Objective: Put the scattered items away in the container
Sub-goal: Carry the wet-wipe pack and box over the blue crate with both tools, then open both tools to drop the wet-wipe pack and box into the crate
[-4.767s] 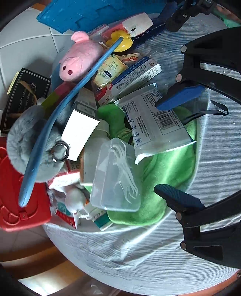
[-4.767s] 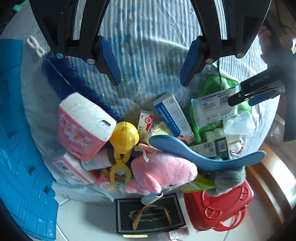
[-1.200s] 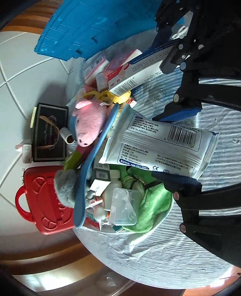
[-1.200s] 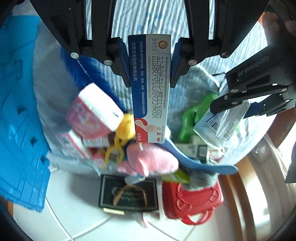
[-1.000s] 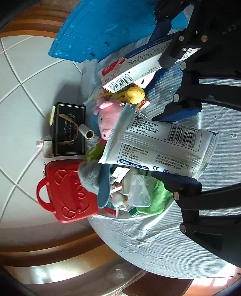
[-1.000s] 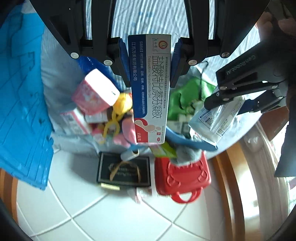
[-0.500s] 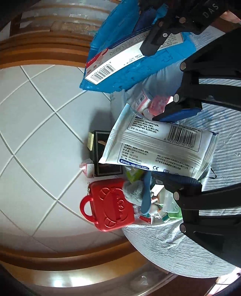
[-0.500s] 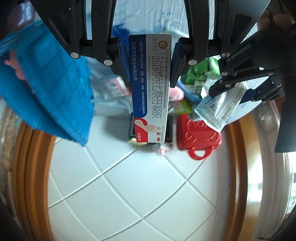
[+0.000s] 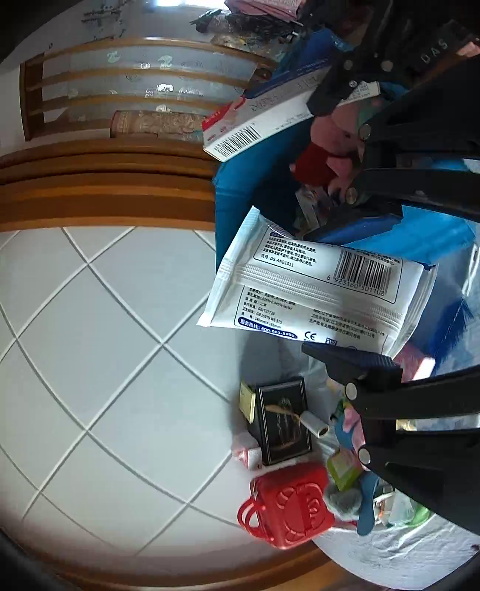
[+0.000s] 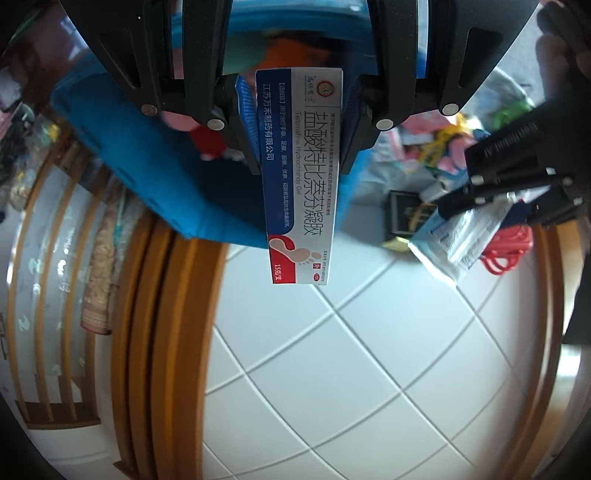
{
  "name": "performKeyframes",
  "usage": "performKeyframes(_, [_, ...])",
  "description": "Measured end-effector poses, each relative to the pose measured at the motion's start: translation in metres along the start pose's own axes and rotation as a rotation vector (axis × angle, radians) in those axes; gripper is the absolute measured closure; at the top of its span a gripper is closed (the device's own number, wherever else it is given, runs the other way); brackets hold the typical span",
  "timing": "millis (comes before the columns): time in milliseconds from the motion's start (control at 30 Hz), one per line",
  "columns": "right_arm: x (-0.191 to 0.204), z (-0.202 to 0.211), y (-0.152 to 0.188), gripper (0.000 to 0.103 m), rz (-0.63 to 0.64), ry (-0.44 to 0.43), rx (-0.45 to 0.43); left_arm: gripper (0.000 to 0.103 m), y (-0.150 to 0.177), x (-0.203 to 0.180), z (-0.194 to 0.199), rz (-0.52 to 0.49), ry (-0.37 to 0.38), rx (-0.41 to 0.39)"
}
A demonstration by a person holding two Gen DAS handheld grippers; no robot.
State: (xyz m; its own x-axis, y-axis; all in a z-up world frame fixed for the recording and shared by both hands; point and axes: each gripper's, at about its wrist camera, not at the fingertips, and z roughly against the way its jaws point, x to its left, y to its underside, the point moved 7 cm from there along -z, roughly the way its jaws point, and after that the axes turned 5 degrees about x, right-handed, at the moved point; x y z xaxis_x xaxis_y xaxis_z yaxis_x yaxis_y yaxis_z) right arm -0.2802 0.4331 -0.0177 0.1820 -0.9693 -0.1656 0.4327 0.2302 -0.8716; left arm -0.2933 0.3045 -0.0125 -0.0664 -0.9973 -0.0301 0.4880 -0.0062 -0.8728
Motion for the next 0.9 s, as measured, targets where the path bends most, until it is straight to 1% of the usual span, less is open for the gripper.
performKeyframes(67, [-0.034,-0.012,0.003,0.064,0.013,0.017,0.025,0.053,-0.013,-0.035,-0.016,-0.011,0.006,0.006])
performKeyframes(133, [-0.064,-0.028,0.007,0.064,0.013,0.010,0.066,0.053,-0.021,-0.067,-0.033,-0.021,0.015,0.052])
performKeyframes(200, [-0.089,-0.043,0.011,0.064,0.006,-0.008,0.103,0.053,-0.025,-0.095,-0.060,-0.028,0.019,0.139])
performKeyframes(300, [-0.117,-0.069,0.011,0.064,0.003,-0.013,0.154,0.053,-0.022,-0.123,-0.109,-0.017,0.023,0.304])
performKeyframes(367, [-0.133,-0.083,0.009,0.064,-0.010,-0.026,0.184,0.053,-0.018,-0.138,-0.138,-0.001,0.029,0.399])
performKeyframes(467, [-0.153,-0.112,0.003,0.064,-0.021,-0.036,0.234,0.053,-0.014,-0.149,-0.173,0.005,0.015,0.490])
performKeyframes(533, [-0.163,-0.135,0.001,0.064,-0.035,-0.041,0.288,0.053,-0.011,-0.156,-0.194,-0.016,-0.003,0.540])
performKeyframes(633, [-0.170,-0.168,0.002,0.064,-0.051,-0.056,0.366,0.053,-0.007,-0.159,-0.221,-0.034,-0.026,0.596])
performKeyframes(667, [-0.172,-0.180,0.004,0.064,-0.063,-0.072,0.410,0.053,-0.008,-0.160,-0.232,-0.027,-0.021,0.610])
performKeyframes(700, [-0.173,-0.189,0.002,0.064,-0.091,-0.103,0.435,0.053,-0.009,-0.160,-0.241,-0.014,-0.013,0.624])
performKeyframes(733, [-0.176,-0.197,-0.002,0.064,-0.098,-0.109,0.434,0.053,-0.009,-0.160,-0.251,-0.005,-0.008,0.635])
performKeyframes(800, [-0.181,-0.213,-0.010,0.064,-0.089,-0.067,0.449,0.053,-0.008,-0.155,-0.270,0.002,-0.035,0.651])
performKeyframes(900, [-0.184,-0.240,-0.010,0.064,-0.103,-0.048,0.491,0.053,0.000,-0.155,-0.292,-0.002,-0.049,0.688])
